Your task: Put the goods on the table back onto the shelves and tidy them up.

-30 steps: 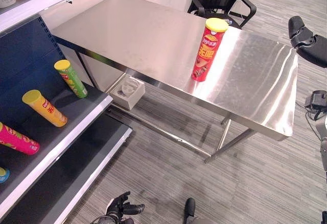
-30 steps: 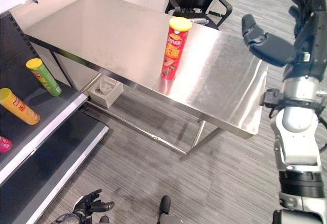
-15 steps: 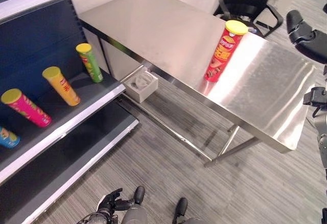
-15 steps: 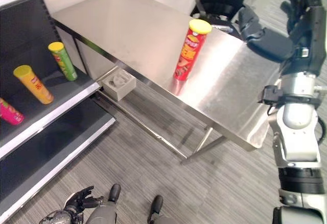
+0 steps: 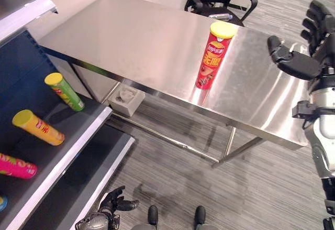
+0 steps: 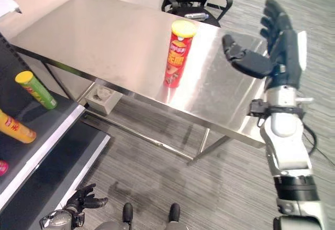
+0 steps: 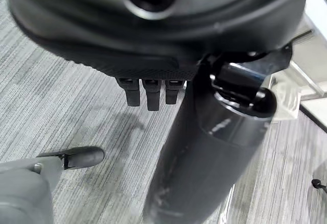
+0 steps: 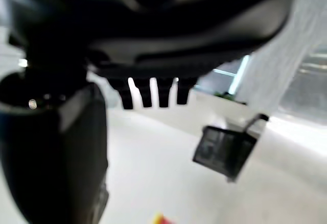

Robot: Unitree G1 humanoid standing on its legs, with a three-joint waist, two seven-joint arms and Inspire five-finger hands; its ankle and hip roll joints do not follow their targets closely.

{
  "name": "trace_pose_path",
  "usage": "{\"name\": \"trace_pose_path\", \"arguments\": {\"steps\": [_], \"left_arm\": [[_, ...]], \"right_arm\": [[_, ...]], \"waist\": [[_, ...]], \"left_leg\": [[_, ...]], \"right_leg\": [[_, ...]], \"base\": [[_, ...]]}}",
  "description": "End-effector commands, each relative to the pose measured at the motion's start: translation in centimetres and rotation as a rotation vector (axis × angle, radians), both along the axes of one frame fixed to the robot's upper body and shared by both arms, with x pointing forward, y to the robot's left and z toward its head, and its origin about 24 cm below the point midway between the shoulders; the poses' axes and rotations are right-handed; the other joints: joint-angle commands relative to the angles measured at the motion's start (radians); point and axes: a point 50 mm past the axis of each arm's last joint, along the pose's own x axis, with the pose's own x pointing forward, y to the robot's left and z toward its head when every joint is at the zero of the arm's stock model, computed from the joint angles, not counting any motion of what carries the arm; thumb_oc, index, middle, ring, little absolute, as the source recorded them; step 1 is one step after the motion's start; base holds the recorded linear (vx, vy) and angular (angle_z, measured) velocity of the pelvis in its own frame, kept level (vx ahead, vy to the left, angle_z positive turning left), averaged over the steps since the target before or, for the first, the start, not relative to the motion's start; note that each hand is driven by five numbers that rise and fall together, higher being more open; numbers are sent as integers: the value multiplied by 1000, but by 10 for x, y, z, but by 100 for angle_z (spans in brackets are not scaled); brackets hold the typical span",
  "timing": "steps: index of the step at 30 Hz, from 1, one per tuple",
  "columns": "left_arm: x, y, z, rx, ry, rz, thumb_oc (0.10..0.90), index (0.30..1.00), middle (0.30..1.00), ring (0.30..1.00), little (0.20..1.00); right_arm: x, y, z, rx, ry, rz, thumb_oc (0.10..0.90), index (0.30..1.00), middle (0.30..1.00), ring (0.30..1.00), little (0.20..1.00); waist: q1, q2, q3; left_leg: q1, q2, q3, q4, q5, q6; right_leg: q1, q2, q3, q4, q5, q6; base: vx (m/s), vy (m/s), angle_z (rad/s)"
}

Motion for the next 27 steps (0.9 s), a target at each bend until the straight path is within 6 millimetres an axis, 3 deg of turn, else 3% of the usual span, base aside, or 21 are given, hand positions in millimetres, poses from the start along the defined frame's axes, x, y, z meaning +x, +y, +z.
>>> {"name": "trace_pose_path", "arguments": {"steps": [1,2,5,10,14,19,27], "left_arm": [[21,17,17,61,-102,-23,800,900,900,900,900],[22,18,18,68,-99,-20,800,900,900,900,900],[15,18,13,56,-78,5,800,900,900,900,900],[10,9,8,37,-52,-12,800,900,900,900,900],[0,4,2,23,-17,-28,800,900,900,900,900],[-2,7,1,37,-12,-33,800,900,900,900,900],[-12,13,-3,48,20,4,800,900,900,900,900]], "right_arm": [[-13,1,81,-59,-331,-1,800,900,900,900,900],[-14,-1,80,-56,-326,-6,800,900,900,900,900],[-17,-2,81,-48,-340,1,800,900,900,900,900],[-23,-3,84,-11,-378,30,800,900,900,900,900],[-4,-6,73,-69,-227,28,800,900,900,900,900],[20,-4,74,-128,-118,20,800,900,900,900,900],[27,-5,80,-131,-112,-1,800,900,900,900,900]], "waist": [[32,-19,-10],[29,-26,-12],[36,-46,-33],[41,-47,-66],[62,-53,-76],[83,-62,-69],[112,-67,-66]], "left_leg": [[37,21,-37,2,-129,-49],[35,20,-49,2,-126,-53],[45,31,-45,2,-126,-62],[43,52,-73,2,-123,-77],[59,71,-86,2,-125,-91],[55,77,-91,2,-120,-96],[43,74,-115,2,-112,-101]], "right_leg": [[-59,-37,4,6,-56,85],[-41,-31,32,-11,-61,90],[3,-32,17,-64,-48,92],[49,-20,-26,-65,-87,84],[90,-7,-63,-65,-118,75],[99,-4,-78,-65,-121,74],[111,-6,-102,-65,-125,73]], "base": [[75,-66,0],[56,-45,4],[132,-85,17],[84,-93,22],[44,-84,19],[1,-7,2],[2,-2,8]]}}
